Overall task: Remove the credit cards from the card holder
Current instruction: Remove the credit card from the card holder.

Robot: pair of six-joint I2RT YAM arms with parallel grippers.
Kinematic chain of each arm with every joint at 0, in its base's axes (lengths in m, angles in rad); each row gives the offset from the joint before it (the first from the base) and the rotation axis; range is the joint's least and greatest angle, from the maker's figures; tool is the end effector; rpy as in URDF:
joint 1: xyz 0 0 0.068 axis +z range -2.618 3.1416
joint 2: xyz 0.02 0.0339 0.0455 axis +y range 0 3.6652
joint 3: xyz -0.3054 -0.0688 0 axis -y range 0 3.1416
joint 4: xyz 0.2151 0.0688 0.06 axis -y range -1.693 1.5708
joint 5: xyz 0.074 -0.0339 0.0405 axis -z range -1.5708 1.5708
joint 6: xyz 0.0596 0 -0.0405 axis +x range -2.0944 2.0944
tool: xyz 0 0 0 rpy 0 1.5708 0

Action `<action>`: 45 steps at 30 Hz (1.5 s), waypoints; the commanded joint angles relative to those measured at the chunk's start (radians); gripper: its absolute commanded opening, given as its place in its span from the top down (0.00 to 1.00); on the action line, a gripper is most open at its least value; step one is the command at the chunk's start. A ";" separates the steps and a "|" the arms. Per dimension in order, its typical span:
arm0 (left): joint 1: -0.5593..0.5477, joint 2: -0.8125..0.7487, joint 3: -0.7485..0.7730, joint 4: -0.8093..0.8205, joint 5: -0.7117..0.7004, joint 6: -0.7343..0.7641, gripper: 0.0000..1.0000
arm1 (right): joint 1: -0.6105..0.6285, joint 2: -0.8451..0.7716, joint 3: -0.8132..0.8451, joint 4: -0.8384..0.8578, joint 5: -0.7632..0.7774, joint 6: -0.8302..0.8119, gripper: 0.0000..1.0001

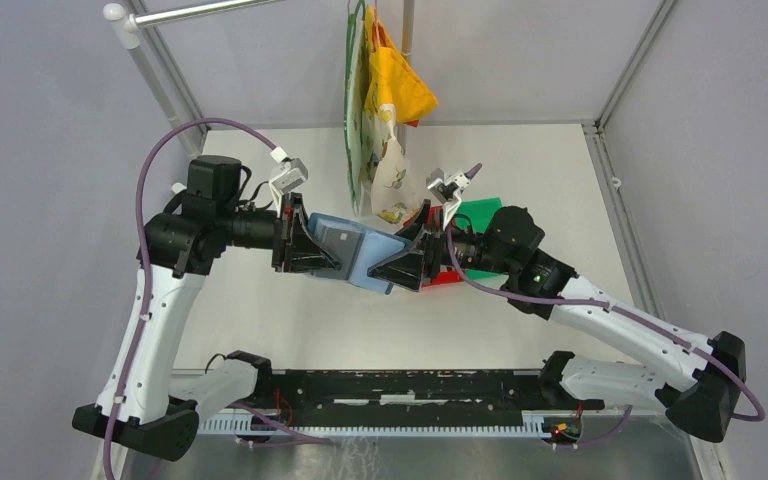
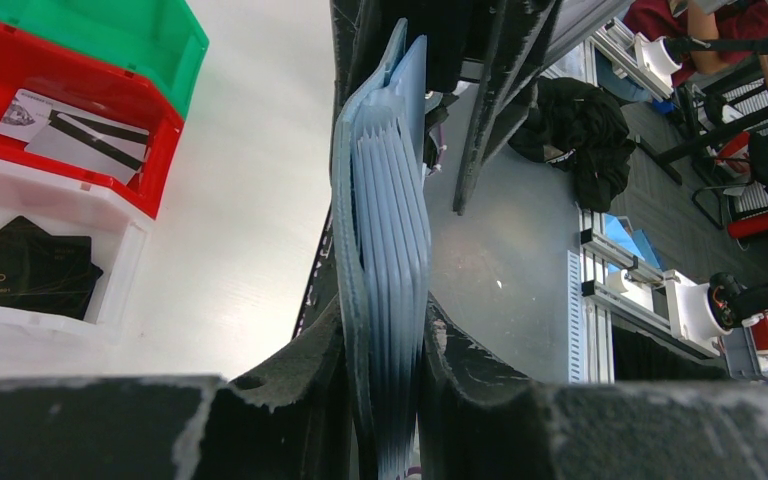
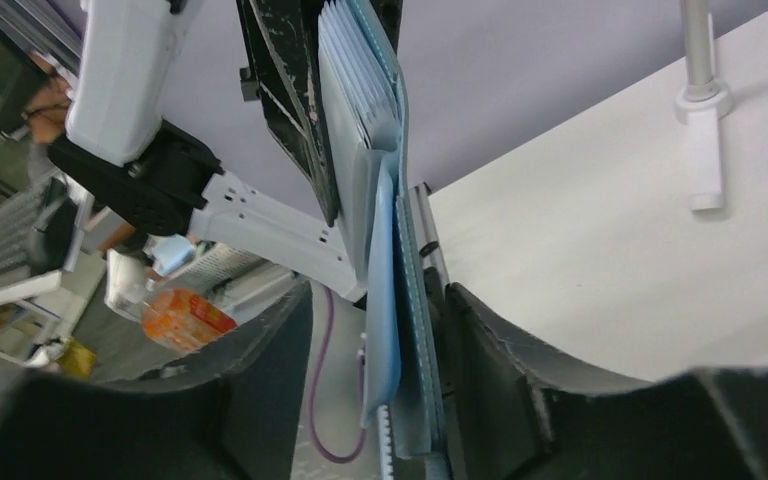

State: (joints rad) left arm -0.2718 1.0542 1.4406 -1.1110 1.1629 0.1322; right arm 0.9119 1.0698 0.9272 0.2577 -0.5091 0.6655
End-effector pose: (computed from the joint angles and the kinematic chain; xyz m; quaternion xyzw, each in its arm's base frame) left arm 0.0998 -0.0846 0.4510 0.3738 0.7012 -0.5235 0.3073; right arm 0.1117 0.1917 0.4247 -0.2657 0.6158 0.6307 0.3904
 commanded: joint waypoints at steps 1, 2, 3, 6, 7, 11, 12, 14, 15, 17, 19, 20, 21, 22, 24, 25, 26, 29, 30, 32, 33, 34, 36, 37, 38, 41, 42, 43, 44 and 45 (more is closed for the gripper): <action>-0.004 0.003 0.031 0.053 0.053 0.010 0.97 | 0.022 0.019 -0.009 0.120 0.059 0.047 0.54; -0.004 0.005 0.031 0.053 0.054 0.007 0.97 | 0.026 0.022 -0.012 0.133 0.071 0.058 0.63; -0.004 0.007 0.031 0.053 0.054 0.005 0.97 | 0.030 0.024 -0.017 0.140 0.084 0.066 0.69; -0.004 0.006 0.027 0.054 0.055 0.002 0.96 | 0.035 0.023 -0.034 0.160 0.124 0.094 0.72; -0.004 0.004 0.023 0.063 0.054 -0.005 0.96 | 0.036 0.022 -0.045 0.180 0.124 0.103 0.65; -0.004 -0.002 0.008 0.106 0.060 -0.040 0.96 | 0.040 0.026 -0.062 0.203 0.127 0.116 0.60; -0.004 -0.002 0.006 0.112 0.060 -0.046 0.96 | 0.041 0.025 -0.062 0.201 0.127 0.117 0.62; -0.003 0.002 0.007 0.116 0.061 -0.050 0.95 | 0.041 0.021 -0.064 0.197 0.134 0.114 0.72; -0.004 0.003 0.006 0.116 0.061 -0.053 0.94 | 0.042 0.018 -0.065 0.194 0.141 0.112 0.77; -0.004 0.006 0.006 0.117 0.059 -0.058 0.83 | 0.041 0.004 -0.067 0.177 0.169 0.101 0.88; -0.003 0.009 0.007 0.117 0.054 -0.068 0.72 | 0.041 -0.013 -0.076 0.170 0.197 0.094 0.97; -0.004 0.010 0.007 0.118 0.055 -0.071 0.67 | 0.040 -0.023 -0.079 0.171 0.205 0.090 0.99; -0.004 0.008 0.008 0.118 0.055 -0.072 0.62 | 0.041 -0.030 -0.079 0.168 0.212 0.086 1.00; -0.004 0.006 0.008 0.117 0.056 -0.070 0.58 | 0.040 -0.034 -0.079 0.165 0.216 0.085 1.00; -0.004 -0.001 0.005 0.119 0.060 -0.069 0.54 | 0.040 -0.043 -0.079 0.152 0.219 0.078 1.00; -0.004 -0.005 0.002 0.120 0.065 -0.069 0.53 | 0.039 -0.046 -0.077 0.144 0.224 0.074 1.00; -0.004 -0.008 0.000 0.121 0.072 -0.069 0.52 | 0.039 -0.052 -0.078 0.132 0.229 0.069 1.00; -0.004 -0.016 -0.004 0.120 0.084 -0.060 0.49 | 0.036 -0.070 -0.089 0.115 0.237 0.056 1.00; -0.003 -0.016 -0.006 0.121 0.089 -0.058 0.49 | 0.035 -0.074 -0.091 0.114 0.235 0.056 1.00; -0.004 -0.014 -0.004 0.122 0.102 -0.063 0.49 | 0.031 -0.080 -0.093 0.107 0.227 0.051 1.00; -0.003 -0.013 -0.004 0.120 0.108 -0.064 0.49 | 0.030 -0.085 -0.093 0.103 0.224 0.049 1.00; -0.004 -0.013 -0.002 0.119 0.113 -0.063 0.49 | 0.030 -0.088 -0.094 0.099 0.224 0.046 1.00; -0.004 -0.016 -0.003 0.119 0.114 -0.056 0.50 | 0.030 -0.097 -0.097 0.099 0.220 0.043 1.00; -0.004 -0.018 -0.007 0.117 0.112 -0.054 0.50 | 0.030 -0.100 -0.097 0.100 0.220 0.043 1.00; -0.003 -0.020 -0.010 0.118 0.112 -0.053 0.51 | 0.030 -0.101 -0.097 0.104 0.217 0.044 1.00; -0.004 -0.020 -0.014 0.115 0.116 -0.051 0.52 | 0.029 -0.100 -0.096 0.105 0.206 0.044 1.00; -0.004 -0.021 -0.014 0.114 0.115 -0.050 0.53 | 0.028 -0.099 -0.095 0.107 0.204 0.046 1.00; -0.004 -0.022 -0.014 0.112 0.115 -0.046 0.54 | 0.028 -0.099 -0.096 0.109 0.201 0.046 1.00; -0.004 -0.022 -0.014 0.108 0.115 -0.041 0.54 | 0.028 -0.100 -0.094 0.111 0.198 0.046 1.00; -0.003 -0.023 -0.013 0.104 0.117 -0.039 0.54 | 0.028 -0.099 -0.094 0.111 0.196 0.045 1.00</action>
State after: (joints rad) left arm -0.2726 1.0512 1.4254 -1.0225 1.2354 0.0906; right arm 0.9459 0.9974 0.8207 0.3042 -0.3107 0.7174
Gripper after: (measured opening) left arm 0.465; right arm 0.069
